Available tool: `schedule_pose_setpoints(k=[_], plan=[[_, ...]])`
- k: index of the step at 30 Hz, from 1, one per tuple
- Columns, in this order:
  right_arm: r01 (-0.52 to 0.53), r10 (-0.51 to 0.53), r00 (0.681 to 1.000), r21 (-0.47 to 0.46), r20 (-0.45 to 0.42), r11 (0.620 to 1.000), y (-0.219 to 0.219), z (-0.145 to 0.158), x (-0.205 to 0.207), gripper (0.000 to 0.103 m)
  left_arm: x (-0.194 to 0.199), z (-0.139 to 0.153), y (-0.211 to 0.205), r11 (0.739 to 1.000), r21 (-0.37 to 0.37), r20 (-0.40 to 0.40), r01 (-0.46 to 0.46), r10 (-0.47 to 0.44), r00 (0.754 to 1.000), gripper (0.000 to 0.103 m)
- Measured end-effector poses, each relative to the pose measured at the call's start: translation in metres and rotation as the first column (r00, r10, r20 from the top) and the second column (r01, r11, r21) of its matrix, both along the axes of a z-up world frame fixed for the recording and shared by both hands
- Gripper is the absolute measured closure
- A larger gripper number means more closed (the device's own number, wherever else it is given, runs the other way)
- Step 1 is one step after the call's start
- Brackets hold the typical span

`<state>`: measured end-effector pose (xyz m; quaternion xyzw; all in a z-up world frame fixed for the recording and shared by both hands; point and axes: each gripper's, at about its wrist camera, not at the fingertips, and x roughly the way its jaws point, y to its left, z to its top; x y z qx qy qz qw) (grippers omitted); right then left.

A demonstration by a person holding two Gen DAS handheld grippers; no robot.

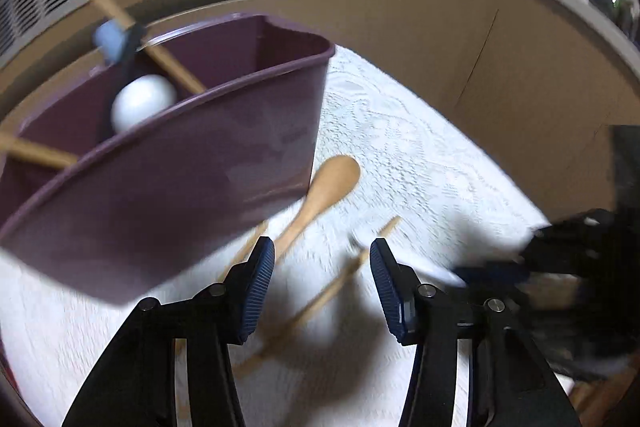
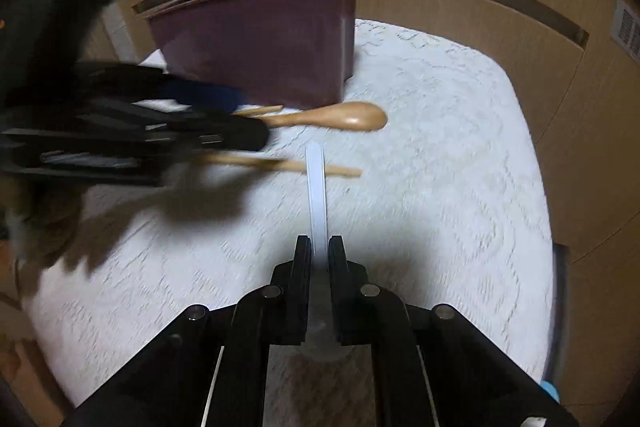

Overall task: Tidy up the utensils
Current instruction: 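Reach the left tool to a short wooden spoon while the right tool reaches the white plastic spoon, then grasp the short wooden spoon with the left tool while the right tool grasps the white spoon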

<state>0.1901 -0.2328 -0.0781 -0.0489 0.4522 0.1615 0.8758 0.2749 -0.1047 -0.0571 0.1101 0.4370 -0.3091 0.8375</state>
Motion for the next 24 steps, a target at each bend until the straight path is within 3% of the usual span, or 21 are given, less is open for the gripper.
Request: schedule_pose_setpoints(k=[6, 10, 16, 17, 21, 24], plan=[[0.016, -0.017, 1.0, 0.045, 0.024, 0.999, -0.011, 0.012, -0.018, 0.093, 0.019, -0.016, -0.013, 0.997, 0.076, -0.059, -0.006, 0.011, 0.998, 0.052], [0.03, -0.032, 0.999, 0.032, 0.035, 0.999, -0.018, 0.015, -0.023, 0.093, 0.01, -0.015, -0.001, 0.999, 0.03, -0.133, -0.017, 0.021, 0.991, 0.052], [0.027, -0.028, 1.0, 0.056, 0.003, 0.998, -0.02, 0.008, -0.021, 0.093, -0.021, -0.011, 0.006, 0.998, -0.016, -0.243, 0.057, -0.06, 0.968, 0.052], [0.029, -0.029, 1.0, 0.062, 0.0, 0.998, -0.02, 0.008, -0.022, 0.093, -0.024, -0.008, 0.005, 0.997, -0.024, -0.241, 0.068, -0.072, 0.968, 0.052], [0.046, -0.045, 0.999, 0.084, -0.01, 0.995, -0.023, 0.008, -0.02, 0.092, -0.023, 0.011, -0.006, 0.997, 0.021, -0.092, 0.075, -0.073, 0.993, 0.055], [0.049, -0.049, 0.999, 0.088, -0.008, 0.995, -0.024, 0.009, -0.022, 0.087, -0.006, 0.009, -0.019, 0.997, 0.034, -0.096, 0.066, -0.062, 0.993, 0.06]])
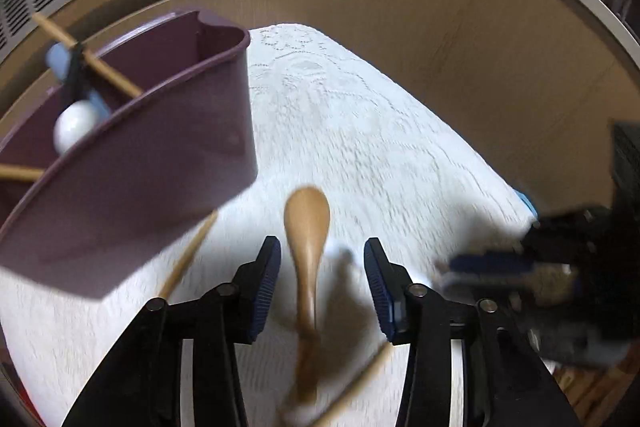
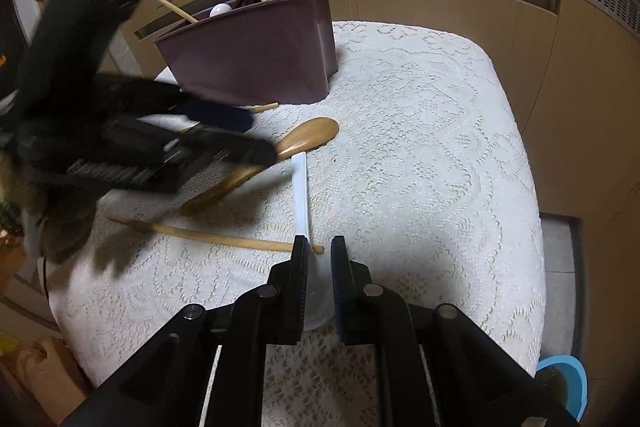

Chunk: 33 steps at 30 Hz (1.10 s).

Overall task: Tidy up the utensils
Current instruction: 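Grasp the short wooden spoon with the left tool while the right tool grasps the white spoon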

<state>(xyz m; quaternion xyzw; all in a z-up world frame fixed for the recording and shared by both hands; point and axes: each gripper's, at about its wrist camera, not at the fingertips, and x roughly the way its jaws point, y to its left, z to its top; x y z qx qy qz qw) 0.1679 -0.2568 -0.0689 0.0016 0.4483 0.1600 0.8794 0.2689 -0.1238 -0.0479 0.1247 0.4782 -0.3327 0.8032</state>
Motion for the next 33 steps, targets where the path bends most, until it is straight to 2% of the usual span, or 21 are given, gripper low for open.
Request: schedule_pose_setpoints(k=[4, 5, 9, 11, 14, 17, 19, 23, 30, 32, 33], plan=[[0.002, -0.002, 1.0, -0.011, 0.01, 1.0, -0.001, 0.003, -0.008, 0.083, 0.017, -0.016, -0.021, 0.995, 0.087, 0.008, -0.045, 0.045, 0.999, 0.06], [0.002, -0.002, 1.0, -0.013, 0.012, 1.0, -0.002, 0.004, -0.011, 0.083, 0.021, -0.02, -0.022, 0.993, 0.097, -0.003, -0.059, 0.06, 0.998, 0.064], [0.014, -0.013, 1.0, -0.034, 0.021, 0.999, -0.005, 0.006, -0.017, 0.078, 0.02, -0.022, -0.02, 0.992, 0.091, 0.006, -0.083, 0.083, 0.997, 0.072], [0.019, -0.018, 1.0, -0.04, 0.025, 0.999, -0.005, 0.007, -0.016, 0.078, 0.012, -0.018, -0.01, 0.992, 0.065, 0.012, -0.108, 0.107, 0.994, 0.072], [0.011, -0.009, 0.999, -0.04, 0.034, 0.999, 0.0, 0.01, -0.016, 0.078, -0.007, -0.003, 0.02, 0.985, -0.013, 0.062, -0.172, 0.173, 0.983, 0.072], [-0.025, 0.027, 0.999, -0.046, 0.038, 0.999, 0.011, 0.013, -0.013, 0.078, -0.029, 0.015, 0.054, 0.962, -0.095, 0.133, -0.256, 0.267, 0.954, 0.072], [-0.045, 0.047, 0.998, -0.062, 0.031, 0.997, 0.022, 0.011, -0.005, 0.078, -0.045, 0.026, 0.08, 0.936, -0.154, 0.15, -0.318, 0.34, 0.928, 0.072], [-0.059, 0.062, 0.998, -0.131, 0.023, 0.99, 0.045, 0.002, 0.013, 0.078, -0.067, 0.036, 0.112, 0.901, -0.191, 0.209, -0.39, 0.425, 0.881, 0.072], [-0.06, 0.052, 0.997, -0.204, -0.049, 0.977, 0.061, -0.008, 0.033, 0.08, -0.081, 0.037, 0.13, 0.875, -0.247, 0.189, -0.416, 0.464, 0.865, 0.072], [-0.08, 0.07, 0.996, -0.204, -0.06, 0.976, 0.064, -0.005, 0.029, 0.093, -0.082, 0.034, 0.128, 0.873, -0.258, 0.188, -0.413, 0.465, 0.865, 0.072], [-0.091, 0.08, 0.995, -0.207, -0.058, 0.974, 0.066, -0.003, 0.024, 0.093, -0.084, 0.037, 0.129, 0.873, -0.263, 0.187, -0.411, 0.464, 0.866, 0.072]])
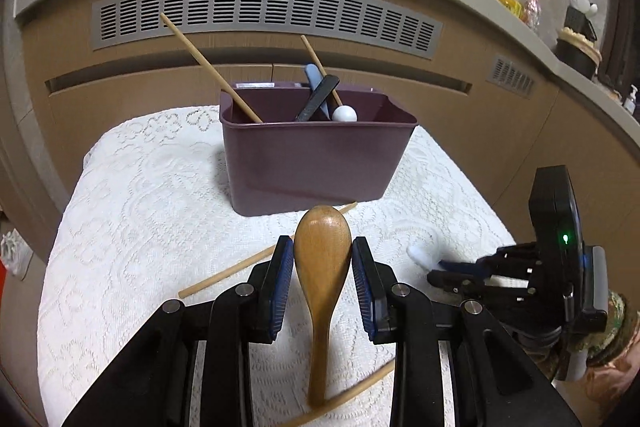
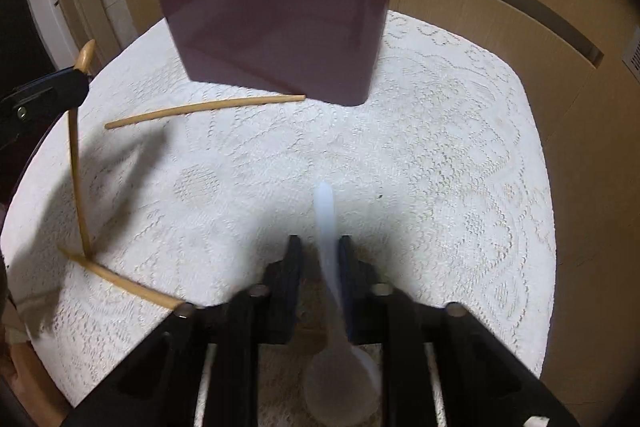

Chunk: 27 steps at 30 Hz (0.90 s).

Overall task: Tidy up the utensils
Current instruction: 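Grasp the short wooden spoon with the left tool while the right tool grasps the white spoon, then lift the wooden spoon with the left tool while the right tool lifts the white spoon over the caddy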

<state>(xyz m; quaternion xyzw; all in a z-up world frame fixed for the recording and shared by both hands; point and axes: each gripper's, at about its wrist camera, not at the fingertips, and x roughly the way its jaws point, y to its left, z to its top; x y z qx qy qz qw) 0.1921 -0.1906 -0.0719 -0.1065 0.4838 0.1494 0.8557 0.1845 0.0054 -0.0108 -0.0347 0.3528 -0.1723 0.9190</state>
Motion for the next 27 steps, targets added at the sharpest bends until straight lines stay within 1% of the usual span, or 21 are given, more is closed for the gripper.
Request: schedule_pose_setpoints(k=[3, 9, 14, 15, 17, 18, 21, 23, 24, 25, 26, 27], plan=[[-0.014, 0.014, 1.0, -0.003, 0.025, 1.0, 0.005, 0.007, -0.012, 0.093, -0.006, 0.0, 0.002, 1.0, -0.008, 0.007, 0.001, -0.001, 1.0, 0.072], [-0.007, 0.002, 0.996, 0.059, 0.087, 0.998, 0.004, 0.035, -0.03, 0.093, -0.018, 0.004, 0.003, 1.0, -0.009, 0.023, 0.001, -0.001, 1.0, 0.072], [-0.015, -0.001, 0.989, 0.105, 0.15, 0.994, 0.004, 0.06, -0.042, 0.093, -0.029, 0.014, 0.005, 1.0, -0.018, 0.043, -0.004, 0.005, 0.999, 0.072], [-0.017, -0.002, 0.987, 0.115, 0.161, 0.993, 0.002, 0.063, -0.039, 0.093, -0.031, 0.017, 0.005, 1.0, -0.023, 0.048, -0.007, 0.008, 0.999, 0.072], [-0.026, -0.005, 0.979, 0.147, 0.205, 0.989, 0.003, 0.079, -0.043, 0.093, -0.034, 0.028, 0.008, 0.999, -0.039, 0.064, -0.007, 0.009, 0.998, 0.072], [-0.033, -0.008, 0.972, 0.167, 0.237, 0.985, 0.004, 0.091, -0.046, 0.093, -0.036, 0.034, 0.008, 0.999, -0.046, 0.075, -0.006, 0.01, 0.997, 0.072], [-0.054, -0.012, 0.948, 0.201, 0.317, 0.978, 0.006, 0.126, -0.05, 0.093, -0.04, 0.064, 0.01, 0.998, -0.067, 0.134, 0.005, 0.004, 0.991, 0.072], [-0.073, -0.014, 0.918, 0.204, 0.397, 0.976, 0.009, 0.159, -0.053, 0.093, -0.04, 0.095, 0.012, 0.997, -0.075, 0.198, 0.011, 0.004, 0.98, 0.072], [-0.087, -0.015, 0.89, 0.203, 0.456, 0.975, 0.01, 0.183, -0.053, 0.093, -0.041, 0.115, 0.013, 0.997, -0.073, 0.246, 0.011, 0.008, 0.969, 0.072], [-0.1, -0.016, 0.868, 0.206, 0.497, 0.974, 0.012, 0.2, -0.053, 0.093, -0.04, 0.127, 0.012, 0.998, -0.069, 0.275, 0.009, 0.011, 0.961, 0.072], [-0.108, -0.016, 0.854, 0.208, 0.52, 0.972, 0.012, 0.214, -0.052, 0.093, -0.039, 0.145, 0.012, 0.998, -0.065, 0.319, 0.005, 0.016, 0.948, 0.072], [-0.123, -0.021, 0.83, 0.22, 0.557, 0.968, 0.013, 0.236, -0.047, 0.093, -0.037, 0.159, 0.012, 0.998, -0.066, 0.35, 0.001, 0.022, 0.936, 0.072]])
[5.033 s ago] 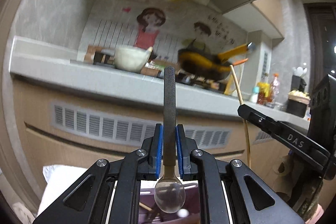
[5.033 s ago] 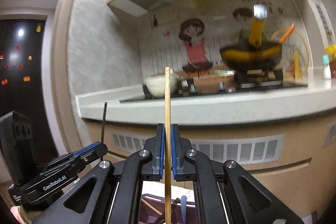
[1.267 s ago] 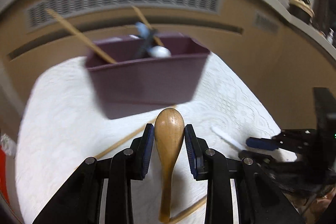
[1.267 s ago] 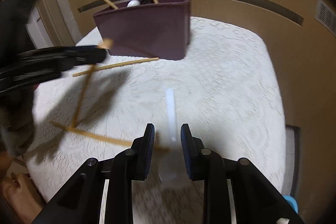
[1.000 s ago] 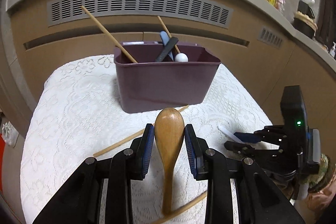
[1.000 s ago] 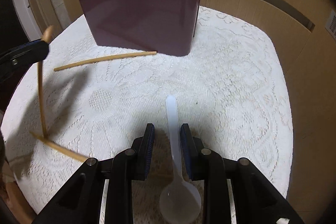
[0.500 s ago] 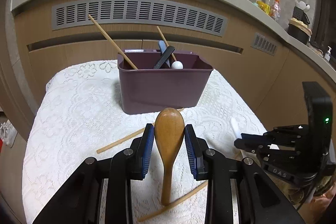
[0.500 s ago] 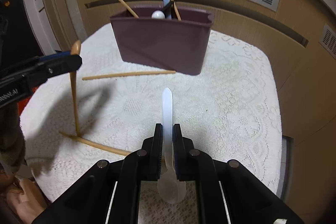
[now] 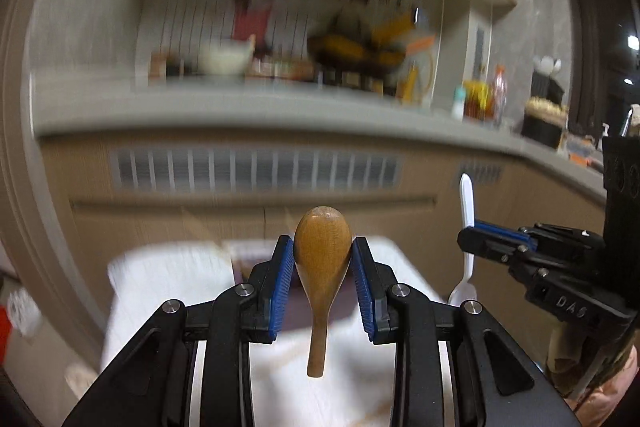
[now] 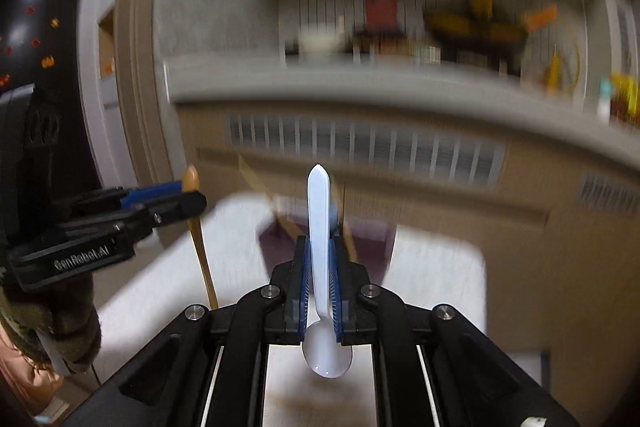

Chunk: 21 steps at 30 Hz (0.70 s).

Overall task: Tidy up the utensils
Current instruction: 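Lift the wooden spoon with the left tool while the right tool lifts the white spoon over the caddy, then lower both spoons into the caddy and open both tools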

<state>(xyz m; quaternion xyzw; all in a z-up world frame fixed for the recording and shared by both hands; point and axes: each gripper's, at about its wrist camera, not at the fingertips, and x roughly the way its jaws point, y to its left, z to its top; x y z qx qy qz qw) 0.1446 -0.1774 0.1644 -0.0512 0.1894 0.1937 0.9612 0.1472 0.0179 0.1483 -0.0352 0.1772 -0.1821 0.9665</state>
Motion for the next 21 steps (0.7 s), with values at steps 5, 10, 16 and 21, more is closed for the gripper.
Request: schedule_pose_setpoints(k=[5, 10, 16, 21], plan=[[0.01, -0.02, 0.992, 0.084, 0.123, 0.996, -0.001, 0.059, 0.028, 0.093, 0.019, 0.058, 0.0, 0.999, -0.032, 0.131, -0.01, 0.014, 0.991, 0.072], [0.006, -0.025, 0.987, 0.116, 0.16, 0.993, -0.001, 0.06, 0.061, 0.093, 0.05, 0.067, 0.004, 0.998, -0.056, 0.171, -0.014, 0.024, 0.985, 0.072], [0.025, -0.039, 0.992, 0.118, 0.122, 0.993, -0.003, 0.021, 0.103, 0.093, 0.1, 0.032, 0.004, 0.997, -0.077, 0.113, -0.023, 0.032, 0.993, 0.072], [0.077, -0.078, 0.997, 0.067, 0.009, 0.995, 0.004, -0.029, 0.144, 0.093, 0.14, -0.009, 0.0, 0.997, -0.068, 0.026, -0.029, 0.031, 0.999, 0.072]])
